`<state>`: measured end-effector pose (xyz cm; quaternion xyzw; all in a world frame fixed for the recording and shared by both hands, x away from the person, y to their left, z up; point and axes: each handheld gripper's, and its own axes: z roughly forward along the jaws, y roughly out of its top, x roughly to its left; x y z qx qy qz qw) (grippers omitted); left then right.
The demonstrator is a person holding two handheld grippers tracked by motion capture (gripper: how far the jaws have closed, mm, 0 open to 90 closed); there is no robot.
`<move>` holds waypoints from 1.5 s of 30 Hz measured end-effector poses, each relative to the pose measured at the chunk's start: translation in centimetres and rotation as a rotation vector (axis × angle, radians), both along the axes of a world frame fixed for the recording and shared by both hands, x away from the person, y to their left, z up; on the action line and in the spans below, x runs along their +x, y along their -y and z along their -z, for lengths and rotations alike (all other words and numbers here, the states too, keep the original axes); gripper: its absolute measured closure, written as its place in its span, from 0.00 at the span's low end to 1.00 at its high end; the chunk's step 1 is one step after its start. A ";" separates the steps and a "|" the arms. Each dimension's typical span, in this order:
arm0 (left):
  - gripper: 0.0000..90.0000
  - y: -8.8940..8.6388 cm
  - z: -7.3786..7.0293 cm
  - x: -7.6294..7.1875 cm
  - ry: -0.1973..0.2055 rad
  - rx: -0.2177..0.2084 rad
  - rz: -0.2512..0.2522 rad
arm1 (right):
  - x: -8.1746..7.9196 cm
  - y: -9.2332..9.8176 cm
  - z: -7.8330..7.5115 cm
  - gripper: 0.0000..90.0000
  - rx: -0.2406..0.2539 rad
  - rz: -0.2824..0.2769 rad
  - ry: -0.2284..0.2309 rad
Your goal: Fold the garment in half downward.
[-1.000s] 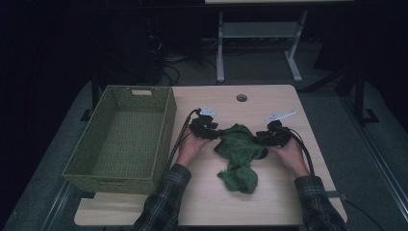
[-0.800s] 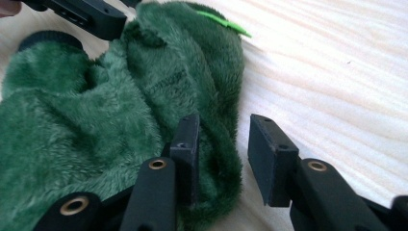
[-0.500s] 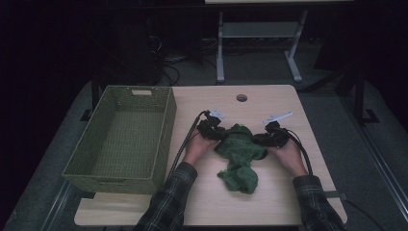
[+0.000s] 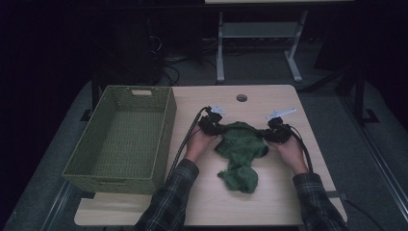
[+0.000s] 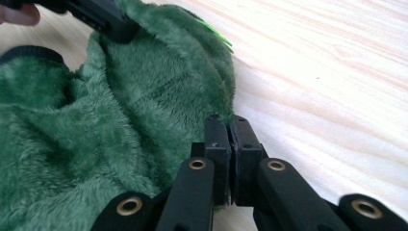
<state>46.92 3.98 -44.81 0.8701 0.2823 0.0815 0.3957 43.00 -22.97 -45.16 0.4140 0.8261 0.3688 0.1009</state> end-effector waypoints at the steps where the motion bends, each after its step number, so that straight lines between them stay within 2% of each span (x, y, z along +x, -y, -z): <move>1: 0.97 0.0 -0.3 0.1 0.002 -0.010 -0.006 | 0.2 0.2 -0.3 0.97 0.003 0.007 0.009; 3: 0.97 0.0 -0.8 0.5 0.017 -0.016 -0.007 | 0.5 0.6 -0.9 0.97 0.044 0.022 0.035; 4: 0.97 0.0 -1.0 0.6 0.020 -0.031 -0.015 | 0.9 0.8 -1.1 0.97 0.048 0.021 0.011; 5: 0.97 0.0 -1.2 0.8 0.019 -0.030 -0.014 | 1.2 0.9 -1.3 0.97 0.042 0.028 0.014; 7: 0.97 0.1 -1.6 1.0 0.026 -0.032 -0.017 | 1.6 1.1 -1.6 0.98 0.072 0.045 0.038; 8: 0.97 0.2 -1.8 1.2 0.031 -0.031 -0.017 | 1.9 1.2 -1.8 0.98 0.074 0.047 0.018; 9: 0.97 0.3 -2.1 1.3 0.037 -0.034 -0.020 | 2.2 1.2 -1.9 0.98 0.066 0.048 0.020; 11: 0.97 0.3 -2.7 1.6 0.053 -0.031 -0.019 | 2.5 1.2 -2.5 0.98 0.079 0.064 0.052; 13: 0.97 0.3 -3.3 1.9 0.062 -0.045 -0.028 | 3.0 1.3 -3.0 0.98 0.079 0.062 0.041; 15: 0.97 0.4 -4.0 2.1 0.074 -0.063 -0.035 | 3.1 1.3 -3.7 0.98 0.082 0.073 0.074; 17: 0.97 0.5 -4.6 1.9 0.088 -0.077 -0.028 | 3.2 1.5 -4.4 0.98 0.091 0.072 0.072; 21: 0.96 0.7 -5.1 1.1 0.101 -0.091 -0.008 | 2.5 1.7 -5.2 0.98 0.109 0.058 0.093; 24: 0.96 0.7 -5.4 0.4 0.104 -0.118 0.005 | 1.7 2.0 -5.1 0.98 0.112 0.045 0.100; 27: 0.96 0.5 -5.7 -0.3 0.112 -0.131 0.017 | 0.9 2.2 -5.0 0.97 0.121 0.034 0.082; 29: 0.96 0.3 -5.8 -0.8 0.111 -0.155 0.023 | 0.2 2.3 -5.0 0.97 0.126 0.024 0.101; 31: 0.96 0.3 -5.8 -1.3 0.110 -0.166 0.031 | -0.3 2.3 -5.0 0.97 0.127 0.016 0.095; 33: 0.96 0.3 -5.7 -1.8 0.114 -0.164 0.041 | -0.7 2.4 -5.0 0.97 0.132 0.007 0.095; 34: 0.97 0.3 -5.7 -2.0 0.117 -0.164 0.046 | -1.1 2.5 -5.0 0.97 0.139 0.008 0.116; 39: 0.96 0.2 -5.5 -3.2 0.122 -0.171 0.059 | -2.0 2.7 -4.8 0.97 0.145 -0.009 0.108; 41: 0.96 0.1 -5.3 -3.6 0.125 -0.169 0.066 | -2.6 2.7 -4.9 0.97 0.150 -0.010 0.134; 45: 0.96 0.0 -5.1 -4.5 0.128 -0.164 0.079 | -3.4 2.7 -4.8 0.97 0.157 -0.027 0.118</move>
